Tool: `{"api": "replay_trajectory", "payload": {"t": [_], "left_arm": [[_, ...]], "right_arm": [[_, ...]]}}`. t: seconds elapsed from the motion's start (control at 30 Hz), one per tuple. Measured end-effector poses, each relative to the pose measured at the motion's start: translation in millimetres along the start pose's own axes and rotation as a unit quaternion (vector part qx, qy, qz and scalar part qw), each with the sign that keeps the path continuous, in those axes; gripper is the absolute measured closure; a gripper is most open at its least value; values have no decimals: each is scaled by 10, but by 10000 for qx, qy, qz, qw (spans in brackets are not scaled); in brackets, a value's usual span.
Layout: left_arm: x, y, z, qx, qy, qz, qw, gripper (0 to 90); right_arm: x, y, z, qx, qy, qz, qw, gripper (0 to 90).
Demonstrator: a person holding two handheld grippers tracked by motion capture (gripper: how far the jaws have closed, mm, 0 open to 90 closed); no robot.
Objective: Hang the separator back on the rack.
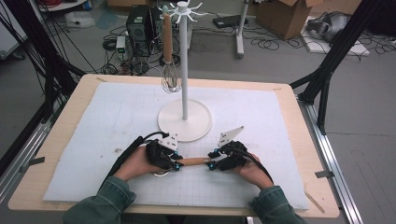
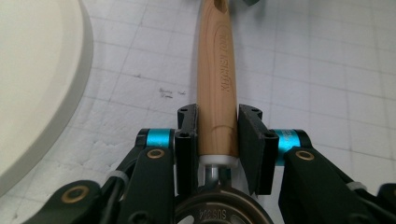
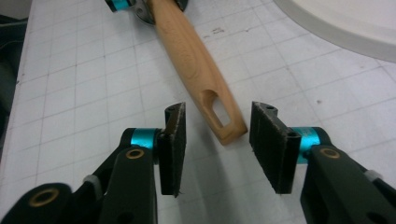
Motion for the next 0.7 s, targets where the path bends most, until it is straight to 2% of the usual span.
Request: {"api": "replay_trajectory", "payload": {"t": [0.07,0.2,0.27,0.37,0.47,0.53,0.7], "left_arm": [[1,7,9,15,-63,21,10000,662],[9,7,9,4,-50,11,10000,630],[9,2,10,-30,7,-14,10000,669],[4,3,15,-42,84,-2,10000,679],[4,-3,20,-17,67,25,10000,683],[2,-21,15,74,86,50,9999,696],[-2,-33,43,47,126,83,9999,703]], "right_arm": [[-3,12,-1,1,-32,-23,10000,571],[-2,14,-8,11,-24,-22,10000,569],[-4,10,-15,11,-15,-32,10000,569],[-1,7,-11,6,-21,-7,10000,569],[2,8,-10,-13,43,2,10000,569],[7,5,-4,-19,67,2,10000,568],[12,4,13,-61,104,51,9999,567]]}}
Point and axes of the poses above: each handheld gripper's, and its own axes: y roughly forward along the jaws, x roughly out of its underside, z roughly to its right, the point moved 1 cm from there along y, roughly forward along the jaws, and after that the axes turned 3 degrees about -x, right-handed, at the moved point
